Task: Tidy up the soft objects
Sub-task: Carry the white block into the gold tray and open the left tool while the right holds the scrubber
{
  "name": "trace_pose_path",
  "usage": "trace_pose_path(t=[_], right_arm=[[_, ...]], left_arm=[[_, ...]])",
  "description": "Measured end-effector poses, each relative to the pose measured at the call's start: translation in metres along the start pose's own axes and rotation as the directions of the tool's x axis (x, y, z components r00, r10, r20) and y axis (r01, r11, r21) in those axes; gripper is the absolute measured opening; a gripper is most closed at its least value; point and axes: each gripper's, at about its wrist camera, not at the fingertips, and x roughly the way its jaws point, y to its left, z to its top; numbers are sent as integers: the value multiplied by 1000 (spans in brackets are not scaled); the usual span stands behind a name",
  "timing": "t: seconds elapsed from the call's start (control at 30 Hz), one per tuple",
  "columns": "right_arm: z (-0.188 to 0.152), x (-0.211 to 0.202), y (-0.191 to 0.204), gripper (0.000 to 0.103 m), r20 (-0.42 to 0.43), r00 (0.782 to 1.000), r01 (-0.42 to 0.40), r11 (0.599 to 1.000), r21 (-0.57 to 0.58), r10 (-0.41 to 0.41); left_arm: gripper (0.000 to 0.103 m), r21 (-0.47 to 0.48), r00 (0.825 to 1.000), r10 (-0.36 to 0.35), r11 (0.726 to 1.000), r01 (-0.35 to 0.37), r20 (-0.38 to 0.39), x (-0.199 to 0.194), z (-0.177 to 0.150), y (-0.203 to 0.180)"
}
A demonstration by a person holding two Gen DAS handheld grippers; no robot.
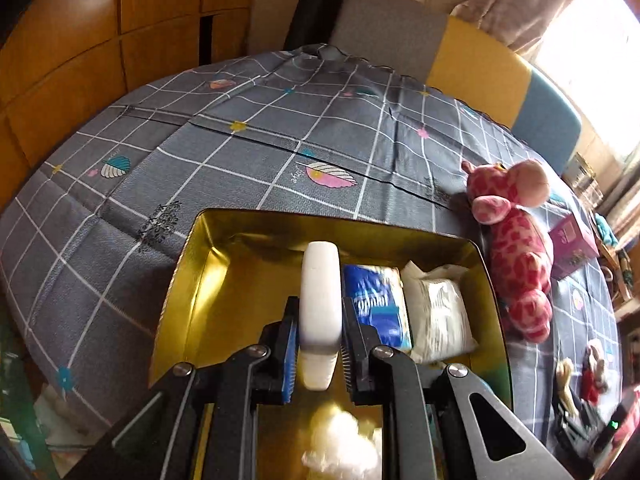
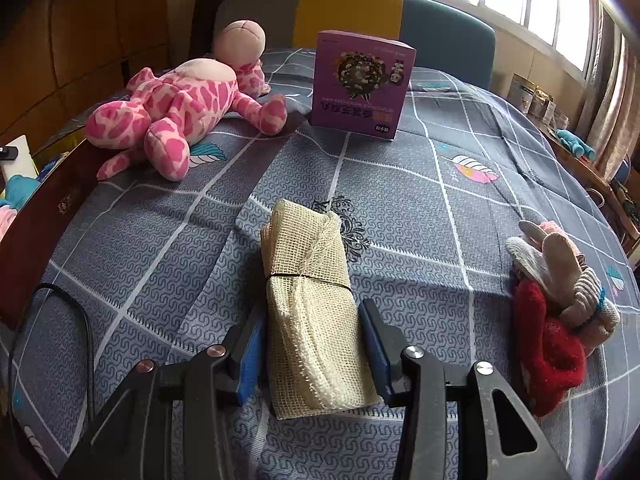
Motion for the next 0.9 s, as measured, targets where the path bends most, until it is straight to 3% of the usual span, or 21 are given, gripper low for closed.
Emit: trace_pose_path(t=[0.27, 0.37, 0.57, 0.9], right_arm=[[0, -1, 0, 45, 2, 1000, 2, 1000, 3, -2], [0, -1, 0, 45, 3, 1000, 2, 1000, 2, -2], [0, -1, 0, 45, 4, 1000, 3, 1000, 4, -3], [-1, -1, 0, 45, 8, 1000, 8, 1000, 7, -8]], left_arm=[[61, -71, 997, -40, 997, 45, 68, 10, 18, -3], [63, -105, 989, -43, 993, 58, 138, -7, 21, 0], [64, -64, 979, 12, 998, 1, 206, -44, 4, -2], [68, -36, 974, 31, 999, -24, 224, -79, -60, -19]])
